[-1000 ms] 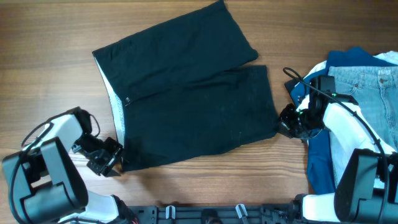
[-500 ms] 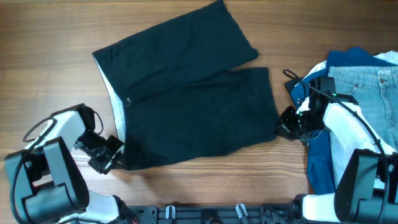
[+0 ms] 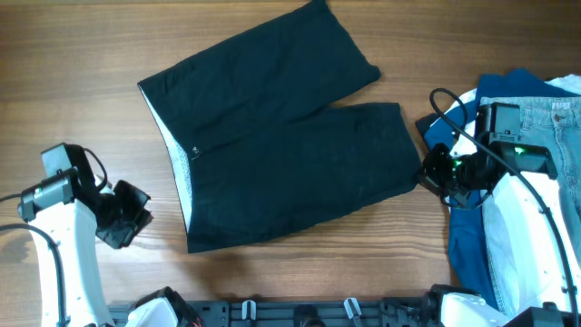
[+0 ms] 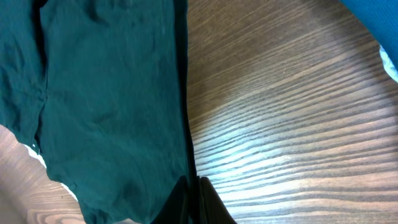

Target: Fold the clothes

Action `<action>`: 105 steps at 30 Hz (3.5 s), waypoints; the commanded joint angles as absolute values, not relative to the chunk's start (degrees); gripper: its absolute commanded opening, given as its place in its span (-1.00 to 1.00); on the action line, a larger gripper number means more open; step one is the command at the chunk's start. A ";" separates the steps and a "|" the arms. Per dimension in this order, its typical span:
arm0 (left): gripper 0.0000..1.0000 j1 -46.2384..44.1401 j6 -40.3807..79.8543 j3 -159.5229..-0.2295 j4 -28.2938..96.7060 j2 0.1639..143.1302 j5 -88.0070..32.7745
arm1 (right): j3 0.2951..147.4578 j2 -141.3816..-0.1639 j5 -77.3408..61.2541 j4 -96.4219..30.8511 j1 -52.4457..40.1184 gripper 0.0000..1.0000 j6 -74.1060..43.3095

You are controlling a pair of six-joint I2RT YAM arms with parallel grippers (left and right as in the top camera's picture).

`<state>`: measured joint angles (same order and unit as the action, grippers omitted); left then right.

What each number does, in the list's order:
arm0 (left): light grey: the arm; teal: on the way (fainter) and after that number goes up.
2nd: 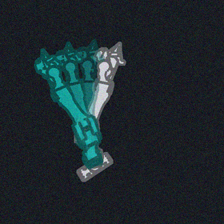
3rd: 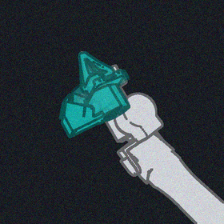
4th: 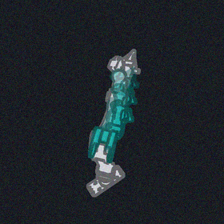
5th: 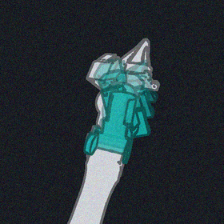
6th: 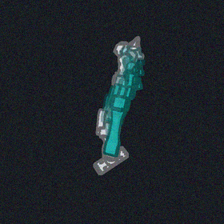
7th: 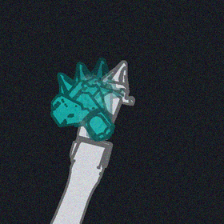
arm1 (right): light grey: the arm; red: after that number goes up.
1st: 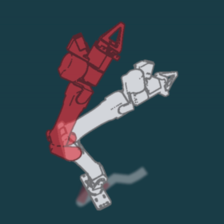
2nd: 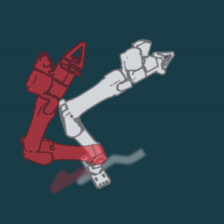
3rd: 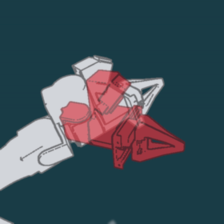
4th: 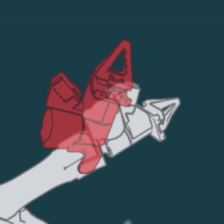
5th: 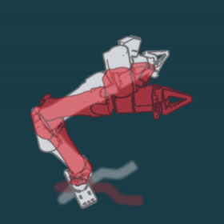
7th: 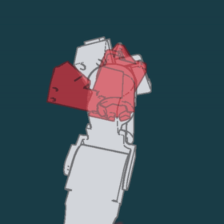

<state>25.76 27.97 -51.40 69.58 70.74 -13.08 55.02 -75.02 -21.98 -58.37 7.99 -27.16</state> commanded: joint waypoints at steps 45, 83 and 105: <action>-0.92 13.39 34.26 -57.45 77.76 77.10 -5.02 | 65.39 -72.82 -19.66 -66.70 8.23 -0.91 -26.92; -0.90 14.48 33.26 -69.71 89.82 65.80 0.47 | 55.27 -111.98 -15.62 -27.66 -13.28 -0.92 -22.52; -0.92 14.48 33.89 -69.71 67.33 65.80 -18.65 | 68.88 -96.36 -25.58 -54.81 -10.15 -0.80 -9.41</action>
